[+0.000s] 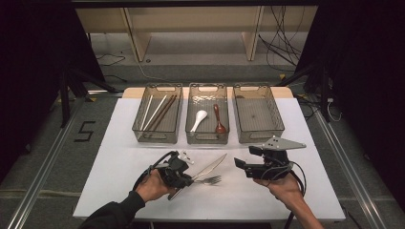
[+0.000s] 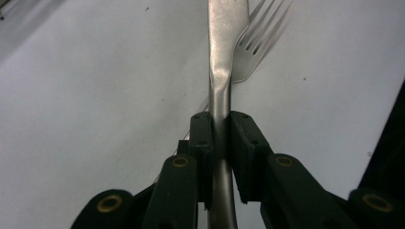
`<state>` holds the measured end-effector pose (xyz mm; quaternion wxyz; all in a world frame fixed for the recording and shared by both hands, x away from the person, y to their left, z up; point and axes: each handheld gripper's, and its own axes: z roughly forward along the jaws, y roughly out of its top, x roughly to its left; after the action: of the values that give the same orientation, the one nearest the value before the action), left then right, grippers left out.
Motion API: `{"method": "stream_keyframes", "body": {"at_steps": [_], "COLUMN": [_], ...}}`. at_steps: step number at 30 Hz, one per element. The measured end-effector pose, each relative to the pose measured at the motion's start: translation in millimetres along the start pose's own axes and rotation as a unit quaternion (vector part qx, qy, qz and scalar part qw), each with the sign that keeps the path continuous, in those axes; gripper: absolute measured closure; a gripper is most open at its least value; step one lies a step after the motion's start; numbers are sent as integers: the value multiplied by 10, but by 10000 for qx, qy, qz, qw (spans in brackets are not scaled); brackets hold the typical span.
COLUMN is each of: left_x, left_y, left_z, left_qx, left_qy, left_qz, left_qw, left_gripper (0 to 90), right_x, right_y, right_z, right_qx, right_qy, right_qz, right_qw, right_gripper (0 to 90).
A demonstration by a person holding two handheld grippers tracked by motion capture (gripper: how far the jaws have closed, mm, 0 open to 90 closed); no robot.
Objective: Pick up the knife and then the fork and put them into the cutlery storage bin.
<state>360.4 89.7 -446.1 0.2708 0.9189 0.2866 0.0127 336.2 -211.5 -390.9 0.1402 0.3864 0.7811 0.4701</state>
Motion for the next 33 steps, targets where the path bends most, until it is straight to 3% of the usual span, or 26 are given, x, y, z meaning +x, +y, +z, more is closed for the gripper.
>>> {"method": "stream_keyframes", "body": {"at_steps": [15, 20, 27, 33], "left_x": [47, 69, 69, 58], "left_y": [127, 174, 220, 283], "left_z": [-254, -315, -279, -273], "left_qx": [-450, -434, -382, -423], "left_qy": [-272, -339, -430, -409], "left_qz": [-152, -127, -113, -76], "left_qw": [9985, 9984, 9983, 9982], "left_gripper": [793, 793, 793, 793], "right_x": [43, 89, 167, 189], "right_y": [13, 22, 40, 45], "right_z": [-6, 0, 28, 27], "right_qx": [-99, -123, -121, -127], "right_qy": [52, 77, 116, 128], "right_qz": [-59, -169, -414, -432], "right_qw": [9999, 9998, 9990, 9989], "right_gripper": [294, 294, 295, 294]}}
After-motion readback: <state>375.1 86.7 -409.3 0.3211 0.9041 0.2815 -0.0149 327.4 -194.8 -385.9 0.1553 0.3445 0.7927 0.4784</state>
